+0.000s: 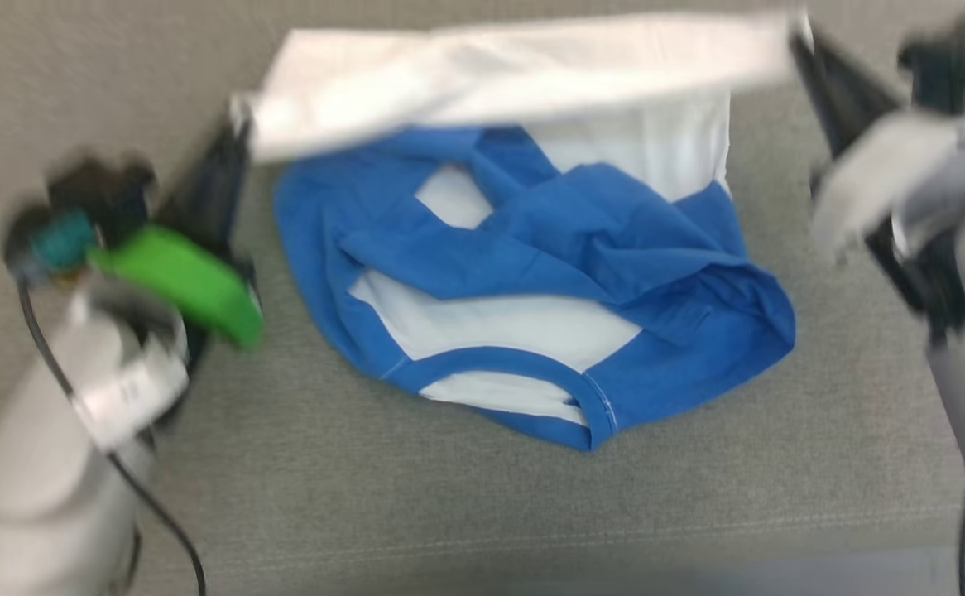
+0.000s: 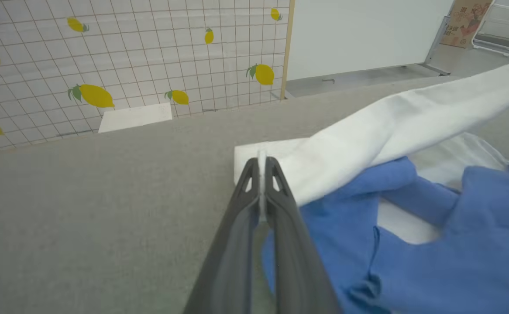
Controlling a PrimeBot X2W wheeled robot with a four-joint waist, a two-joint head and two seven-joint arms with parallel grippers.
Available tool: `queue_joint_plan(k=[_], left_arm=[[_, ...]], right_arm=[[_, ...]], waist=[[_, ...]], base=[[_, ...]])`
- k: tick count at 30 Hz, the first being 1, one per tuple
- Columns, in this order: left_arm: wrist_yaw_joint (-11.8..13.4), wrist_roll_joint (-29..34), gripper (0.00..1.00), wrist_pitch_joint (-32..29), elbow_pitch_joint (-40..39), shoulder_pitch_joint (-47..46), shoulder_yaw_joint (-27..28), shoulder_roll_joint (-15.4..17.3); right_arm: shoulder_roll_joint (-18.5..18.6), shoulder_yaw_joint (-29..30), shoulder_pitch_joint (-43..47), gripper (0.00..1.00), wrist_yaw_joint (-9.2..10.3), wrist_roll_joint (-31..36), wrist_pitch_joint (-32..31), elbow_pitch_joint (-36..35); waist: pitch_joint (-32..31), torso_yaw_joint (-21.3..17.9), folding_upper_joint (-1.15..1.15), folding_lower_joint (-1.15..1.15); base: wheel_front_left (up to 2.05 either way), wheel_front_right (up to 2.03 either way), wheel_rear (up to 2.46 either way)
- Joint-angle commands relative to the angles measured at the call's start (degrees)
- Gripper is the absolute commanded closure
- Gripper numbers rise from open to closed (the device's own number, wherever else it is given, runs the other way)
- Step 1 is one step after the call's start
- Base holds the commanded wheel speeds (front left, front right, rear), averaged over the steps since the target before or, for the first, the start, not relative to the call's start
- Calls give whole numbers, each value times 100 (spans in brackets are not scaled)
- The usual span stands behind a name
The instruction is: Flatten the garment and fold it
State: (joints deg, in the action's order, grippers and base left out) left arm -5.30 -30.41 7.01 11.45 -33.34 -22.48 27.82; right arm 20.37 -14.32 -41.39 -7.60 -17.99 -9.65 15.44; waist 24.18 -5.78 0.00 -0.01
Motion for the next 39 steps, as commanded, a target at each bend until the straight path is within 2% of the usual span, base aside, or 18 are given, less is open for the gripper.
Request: queue_joint_plan(k=[1,8,14,20,27,28,29,30,35,39], left_arm=[[-5,-120,100,-12,-118,302,8,58],[75,-620,100,106,-357,1668,-34,-72],[47,-698,100,192,-199,2175,-239,-178],[5,-590,100,170,212,2315,-532,-257],[-28,-471,100,196,785,2182,-769,-415],[-29,-476,68,180,885,2143,-792,-457],[-33,-472,22,159,961,2114,-819,-482],[-34,-460,0,153,1043,2079,-843,-506],[84,-520,0,336,1192,2076,-760,-628],[352,-529,0,652,966,2200,-460,-662]], right_arm=[[59,42,310,100,11,-63,-58,-230],[197,557,1927,100,11,-120,-407,-1253],[178,962,3039,100,11,52,-711,-1727],[31,995,3667,100,11,307,-916,-1668],[-330,883,3730,100,11,498,-983,-1202],[-372,869,3700,87,11,508,-983,-1081],[-399,853,3689,60,11,520,-1000,-1007],[-441,855,3683,0,11,516,-1027,-943],[-595,1075,3710,0,11,492,-953,-942],[-800,1439,3886,0,11,420,-836,-1323]], waist=[[-628,235,0,1],[-953,352,0,1],[-1073,456,0,1],[-1064,463,0,1],[-998,435,0,1],[-999,441,0,1],[-1009,445,0,1],[-1030,449,0,1],[-1186,478,0,1],[-1363,524,0,1]], base=[[0,0,0],[0,0,0],[0,0,0],[0,0,0],[0,0,0],[0,0,0],[0,0,0],[0,0,0],[0,0,0],[0,0,0]])
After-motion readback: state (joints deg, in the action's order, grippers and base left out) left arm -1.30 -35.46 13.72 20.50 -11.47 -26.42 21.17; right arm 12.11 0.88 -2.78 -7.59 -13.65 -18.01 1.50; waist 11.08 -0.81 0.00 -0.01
